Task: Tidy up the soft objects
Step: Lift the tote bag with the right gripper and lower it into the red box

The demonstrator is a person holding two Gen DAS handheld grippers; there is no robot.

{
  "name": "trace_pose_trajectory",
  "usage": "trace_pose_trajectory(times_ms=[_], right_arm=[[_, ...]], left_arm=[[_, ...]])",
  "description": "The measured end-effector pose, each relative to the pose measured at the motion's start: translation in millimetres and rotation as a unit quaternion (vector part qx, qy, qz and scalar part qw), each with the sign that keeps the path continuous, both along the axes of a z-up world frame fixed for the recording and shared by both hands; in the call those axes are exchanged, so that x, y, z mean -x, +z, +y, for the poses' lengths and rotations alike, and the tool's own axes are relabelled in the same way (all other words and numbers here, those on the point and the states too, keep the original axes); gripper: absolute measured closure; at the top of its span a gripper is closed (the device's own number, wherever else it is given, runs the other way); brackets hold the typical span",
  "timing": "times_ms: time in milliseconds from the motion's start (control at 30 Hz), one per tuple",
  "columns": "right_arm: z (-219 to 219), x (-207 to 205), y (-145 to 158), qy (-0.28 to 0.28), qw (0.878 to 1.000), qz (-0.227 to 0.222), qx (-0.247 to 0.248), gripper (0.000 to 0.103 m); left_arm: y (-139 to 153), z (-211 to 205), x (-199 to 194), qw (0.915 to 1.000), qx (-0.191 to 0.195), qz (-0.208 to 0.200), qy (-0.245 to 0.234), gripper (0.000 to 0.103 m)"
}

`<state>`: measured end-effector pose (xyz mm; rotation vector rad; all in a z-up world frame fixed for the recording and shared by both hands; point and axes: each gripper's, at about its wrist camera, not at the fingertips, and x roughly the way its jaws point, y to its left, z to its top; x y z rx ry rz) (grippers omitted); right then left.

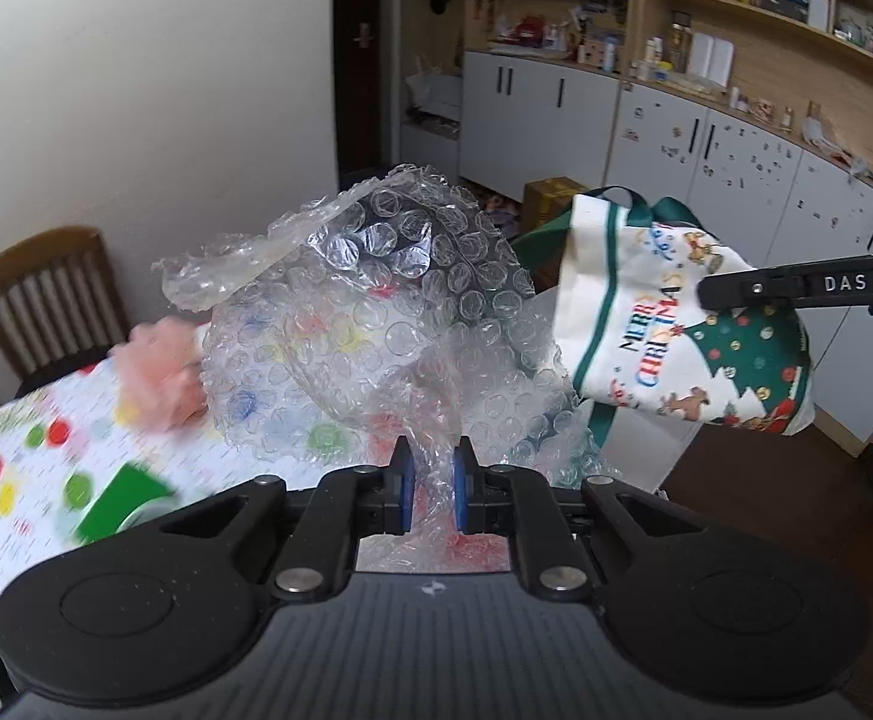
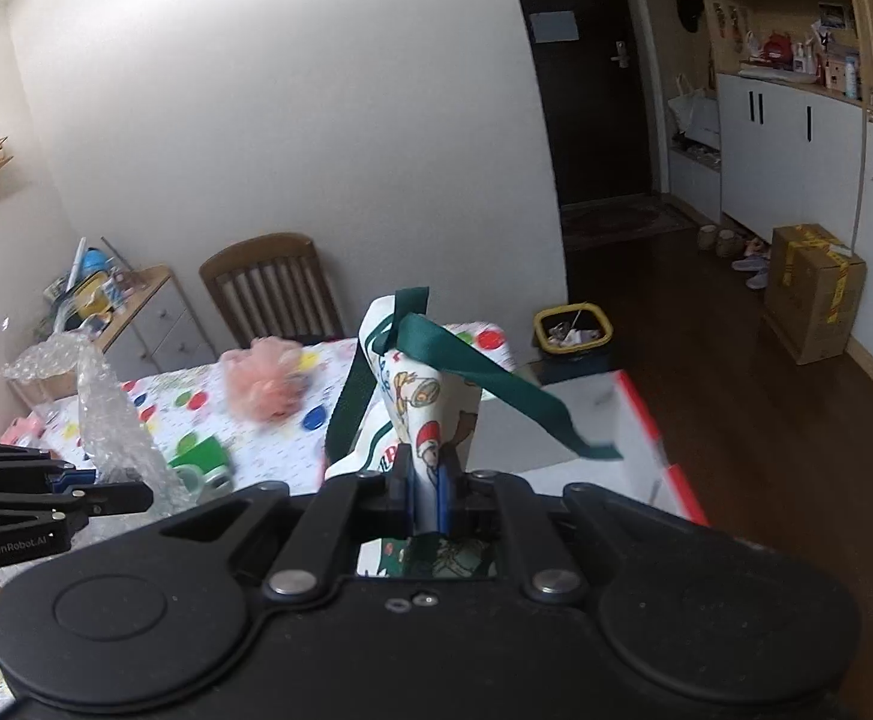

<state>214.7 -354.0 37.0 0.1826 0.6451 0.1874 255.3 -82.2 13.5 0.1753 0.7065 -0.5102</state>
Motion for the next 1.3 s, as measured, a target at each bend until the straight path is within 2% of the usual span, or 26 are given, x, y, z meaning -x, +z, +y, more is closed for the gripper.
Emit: trace_pose_trajectory(times_ms=[233, 500, 1067, 1300], right_arm=[[-32.6, -25.5, -6.6, -0.005, 1.000, 0.003, 0.012, 0.097], [-54.5, -52.6, -30.7, -0.017, 0.999, 0.025, 0.032, 0.097], [-46.3, -110.0, -107.0, 0.014, 0.991, 0.114, 0.062, 0.097], [-40.2, -120.4, -121.2, 0.035, 0.987, 0.140, 0.077, 0.096]], left_arm=[[-4.4, -67.6, -25.7, 0.9989, -0.030, -0.006, -0.037, 0.091], [-38.0, -122.4, -51.1, 0.9966, -0.052, 0.017, -0.062, 0.091], [-132.7, -171.6, -105.7, 0.9850, -0.115, 0.113, -0.061, 0.090], [-153.5, -170.6, -123.6, 0.9784, -0.114, 0.164, -0.054, 0.090]])
